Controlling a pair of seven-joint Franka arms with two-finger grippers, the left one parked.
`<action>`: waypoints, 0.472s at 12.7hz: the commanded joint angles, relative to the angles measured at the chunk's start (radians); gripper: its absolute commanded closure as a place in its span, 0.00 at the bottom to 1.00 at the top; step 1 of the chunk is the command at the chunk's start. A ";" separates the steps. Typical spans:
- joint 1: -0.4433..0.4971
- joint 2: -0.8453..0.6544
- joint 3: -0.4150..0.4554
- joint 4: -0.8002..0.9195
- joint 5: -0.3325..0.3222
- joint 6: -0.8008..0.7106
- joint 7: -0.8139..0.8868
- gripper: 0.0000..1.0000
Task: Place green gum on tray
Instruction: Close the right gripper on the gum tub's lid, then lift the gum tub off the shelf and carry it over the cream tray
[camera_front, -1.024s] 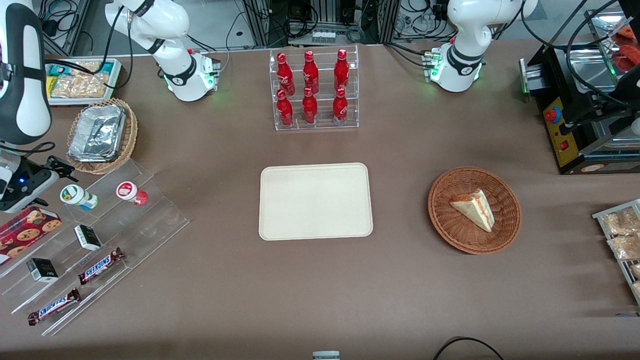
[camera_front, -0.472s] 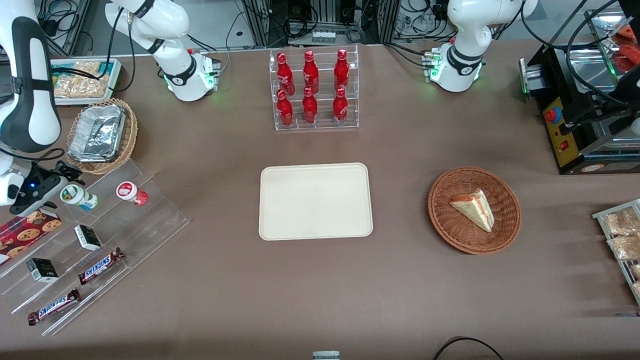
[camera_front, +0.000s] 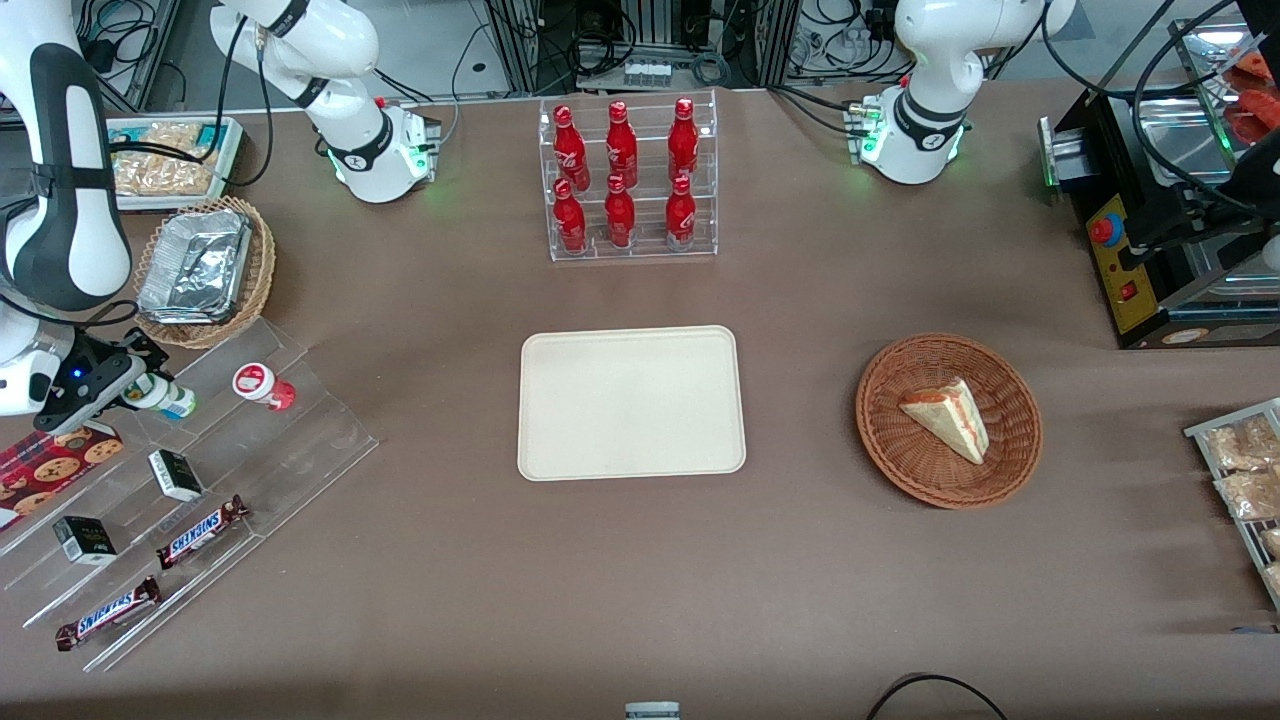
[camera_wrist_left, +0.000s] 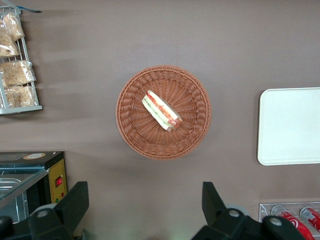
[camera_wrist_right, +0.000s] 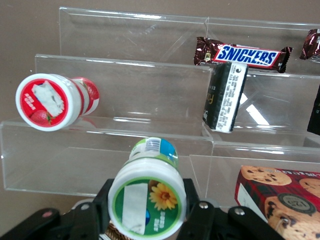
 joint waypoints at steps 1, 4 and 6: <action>-0.001 -0.027 0.010 0.017 0.015 -0.039 0.001 1.00; 0.028 -0.040 0.018 0.077 0.015 -0.131 0.037 1.00; 0.077 -0.048 0.018 0.101 0.015 -0.191 0.128 1.00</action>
